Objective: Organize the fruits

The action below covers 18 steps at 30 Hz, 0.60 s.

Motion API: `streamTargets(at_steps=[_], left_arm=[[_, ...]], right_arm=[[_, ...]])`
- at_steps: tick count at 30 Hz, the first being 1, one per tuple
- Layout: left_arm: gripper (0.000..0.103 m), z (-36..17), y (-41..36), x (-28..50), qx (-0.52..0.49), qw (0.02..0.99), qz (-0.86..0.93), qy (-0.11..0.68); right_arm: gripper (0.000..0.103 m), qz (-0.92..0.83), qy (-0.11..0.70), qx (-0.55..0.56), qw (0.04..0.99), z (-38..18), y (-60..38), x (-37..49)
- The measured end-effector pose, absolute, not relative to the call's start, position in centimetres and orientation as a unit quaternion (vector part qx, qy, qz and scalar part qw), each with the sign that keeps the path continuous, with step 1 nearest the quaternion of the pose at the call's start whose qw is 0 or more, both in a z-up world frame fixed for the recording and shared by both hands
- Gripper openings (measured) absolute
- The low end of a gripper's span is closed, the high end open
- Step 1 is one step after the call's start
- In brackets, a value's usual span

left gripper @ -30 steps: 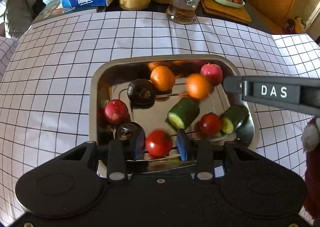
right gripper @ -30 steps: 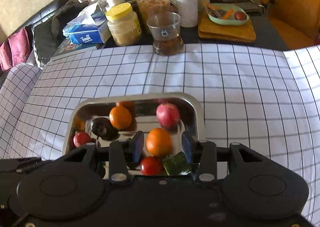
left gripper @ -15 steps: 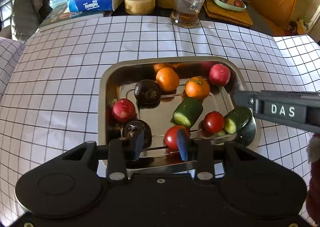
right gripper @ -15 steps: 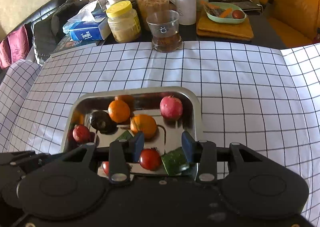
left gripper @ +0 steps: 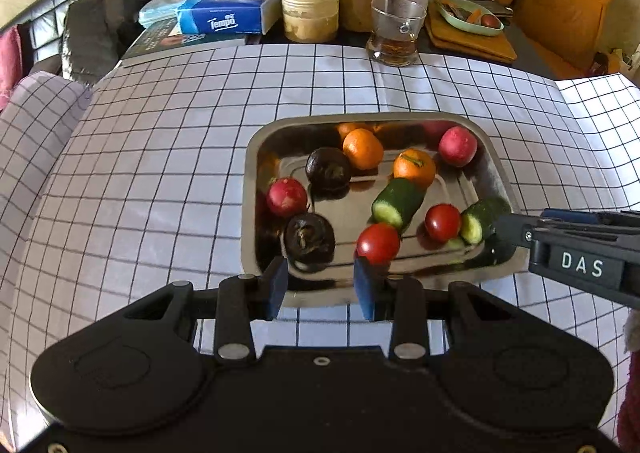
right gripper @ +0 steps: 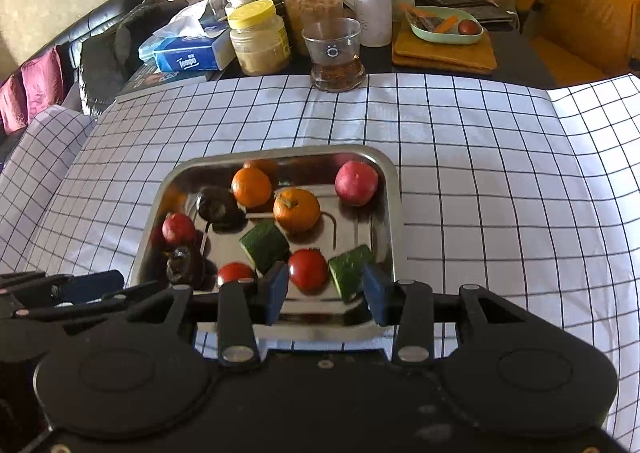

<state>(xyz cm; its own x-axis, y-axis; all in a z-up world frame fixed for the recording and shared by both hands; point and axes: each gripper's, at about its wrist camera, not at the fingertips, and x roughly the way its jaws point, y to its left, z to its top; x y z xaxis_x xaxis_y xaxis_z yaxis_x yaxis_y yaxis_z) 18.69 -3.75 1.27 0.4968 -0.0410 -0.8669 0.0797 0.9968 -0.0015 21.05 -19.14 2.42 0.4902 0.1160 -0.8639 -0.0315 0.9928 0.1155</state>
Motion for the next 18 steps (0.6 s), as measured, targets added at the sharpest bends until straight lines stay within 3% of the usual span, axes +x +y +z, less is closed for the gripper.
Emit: streamTargets(at_steps=[18], left_arm=[[0.045, 2.1, -3.2, 13.6, 0.016, 0.868, -0.026, 0.496]], right_arm=[[0.044, 0.036, 0.491, 0.053, 0.869, 3.5, -19.1, 14.5]])
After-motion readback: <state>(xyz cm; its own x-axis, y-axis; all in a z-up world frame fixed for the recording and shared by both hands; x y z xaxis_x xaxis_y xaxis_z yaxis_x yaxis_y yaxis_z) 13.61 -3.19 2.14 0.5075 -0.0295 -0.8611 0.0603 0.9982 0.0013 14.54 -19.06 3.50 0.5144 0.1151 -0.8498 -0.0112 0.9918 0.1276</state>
